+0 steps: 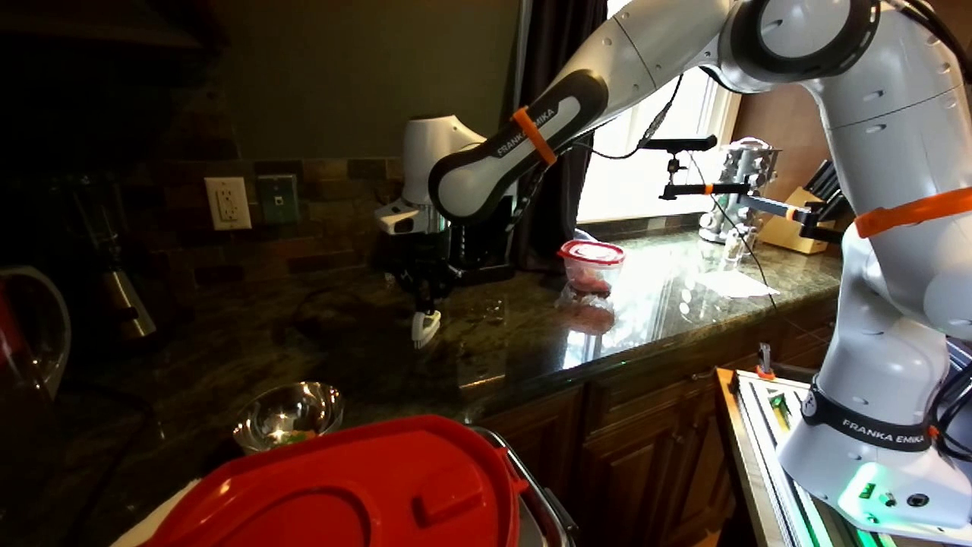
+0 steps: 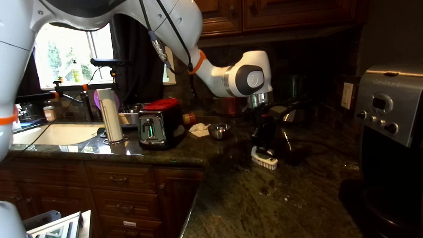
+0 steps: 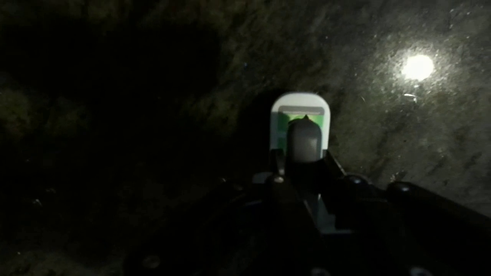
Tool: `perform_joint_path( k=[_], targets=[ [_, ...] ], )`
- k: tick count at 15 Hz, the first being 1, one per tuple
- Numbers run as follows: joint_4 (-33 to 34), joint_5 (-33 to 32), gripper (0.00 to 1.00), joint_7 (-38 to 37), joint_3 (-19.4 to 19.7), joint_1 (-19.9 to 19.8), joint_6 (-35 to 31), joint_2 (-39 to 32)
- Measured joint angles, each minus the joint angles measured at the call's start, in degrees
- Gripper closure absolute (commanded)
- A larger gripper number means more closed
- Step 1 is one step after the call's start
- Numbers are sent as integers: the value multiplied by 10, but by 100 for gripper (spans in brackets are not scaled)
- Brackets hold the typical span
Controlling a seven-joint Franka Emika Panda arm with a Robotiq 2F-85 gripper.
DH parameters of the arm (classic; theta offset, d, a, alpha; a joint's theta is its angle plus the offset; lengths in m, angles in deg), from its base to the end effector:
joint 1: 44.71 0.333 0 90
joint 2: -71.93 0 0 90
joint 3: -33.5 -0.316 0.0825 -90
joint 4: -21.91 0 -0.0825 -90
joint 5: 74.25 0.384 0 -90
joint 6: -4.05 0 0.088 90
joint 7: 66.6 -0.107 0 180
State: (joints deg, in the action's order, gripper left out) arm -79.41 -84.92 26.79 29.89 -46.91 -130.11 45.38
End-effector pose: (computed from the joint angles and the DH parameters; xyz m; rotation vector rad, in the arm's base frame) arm 0.6681 0.0097 0.3122 1.8905 2.3075 -0.0055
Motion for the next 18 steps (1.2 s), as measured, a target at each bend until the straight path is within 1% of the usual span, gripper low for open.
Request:
perform_joint_path(
  k=[4,6,8,10,12,16,18],
  targets=[
    [3,0,94,13,-1,-3,17,4],
    [-3,2,94,46,-4,-8,18,18],
    [-24,7,94,89,-5,-20,18,44],
    [-59,18,94,134,-5,-37,18,77],
    [-101,32,94,162,-1,-51,18,108],
    [-193,52,94,167,14,-57,17,167],
    [-237,57,94,152,24,-57,6,191]
  ],
)
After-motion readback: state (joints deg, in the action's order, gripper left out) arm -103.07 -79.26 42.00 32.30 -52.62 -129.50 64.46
